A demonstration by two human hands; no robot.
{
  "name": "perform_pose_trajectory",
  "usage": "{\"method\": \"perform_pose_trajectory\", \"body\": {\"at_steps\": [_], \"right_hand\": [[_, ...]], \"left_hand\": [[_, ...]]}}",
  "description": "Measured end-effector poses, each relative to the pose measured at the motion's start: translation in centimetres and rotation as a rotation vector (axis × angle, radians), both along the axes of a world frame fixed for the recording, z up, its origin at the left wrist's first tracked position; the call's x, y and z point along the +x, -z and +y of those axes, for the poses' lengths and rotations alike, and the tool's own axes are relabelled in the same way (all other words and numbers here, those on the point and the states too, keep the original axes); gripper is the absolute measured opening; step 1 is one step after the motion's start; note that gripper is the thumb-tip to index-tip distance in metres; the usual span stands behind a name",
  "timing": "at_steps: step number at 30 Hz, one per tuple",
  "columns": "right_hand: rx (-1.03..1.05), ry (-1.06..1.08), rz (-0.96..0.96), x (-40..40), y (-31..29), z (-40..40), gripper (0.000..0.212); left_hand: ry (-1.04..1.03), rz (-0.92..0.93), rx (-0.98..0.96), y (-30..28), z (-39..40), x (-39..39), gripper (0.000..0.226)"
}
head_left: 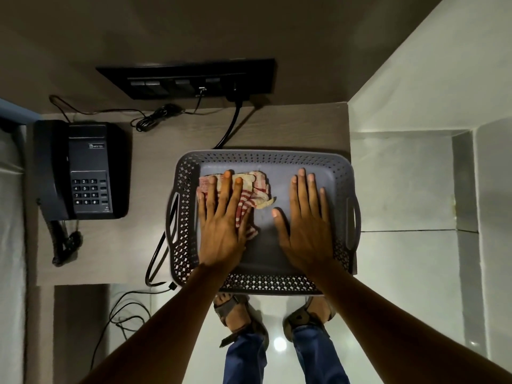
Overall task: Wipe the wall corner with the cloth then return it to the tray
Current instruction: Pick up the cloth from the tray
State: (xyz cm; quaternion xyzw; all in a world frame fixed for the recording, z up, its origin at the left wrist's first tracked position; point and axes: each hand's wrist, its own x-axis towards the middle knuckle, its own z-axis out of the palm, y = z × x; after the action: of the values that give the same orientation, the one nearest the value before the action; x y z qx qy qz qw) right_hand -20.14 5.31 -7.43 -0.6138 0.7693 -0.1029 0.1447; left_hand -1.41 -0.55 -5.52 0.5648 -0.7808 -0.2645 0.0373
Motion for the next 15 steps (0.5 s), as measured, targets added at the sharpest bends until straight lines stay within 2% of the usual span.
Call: {"method": "perform_pose_trajectory", "body": {"at_steps": [4, 7, 9, 13, 15], "right_hand": [[0.012, 0.047, -0.187, -0.2, -2.1, -0.3, 0.077], [-0.102, 0.158, -0.374, -0.7, -4.7, 0.6, 0.072], [-0.186, 0.244, -0.437, -1.0, -6.7, 1.4, 0.067], [-0.292, 0.35, -0.53, -4.0, -9.4, 4.4, 0.067], [-0.308, 0.417, -0.5, -6.3, -9.7, 7.1, 0.068]], "left_hand": [[-0.185, 0.259, 0.174, -2.2, 0.3, -1.1, 0.067], [-0.414, 0.472, 0.393, -5.5, 1.4, -3.3, 0.063], [-0.524, 0.589, 0.452, -8.0, 2.4, -5.1, 0.064], [-0.496, 0.691, 0.429, -11.7, 4.5, -9.6, 0.058], [-0.472, 0.715, 0.413, -13.0, 5.6, -12.3, 0.062]]}}
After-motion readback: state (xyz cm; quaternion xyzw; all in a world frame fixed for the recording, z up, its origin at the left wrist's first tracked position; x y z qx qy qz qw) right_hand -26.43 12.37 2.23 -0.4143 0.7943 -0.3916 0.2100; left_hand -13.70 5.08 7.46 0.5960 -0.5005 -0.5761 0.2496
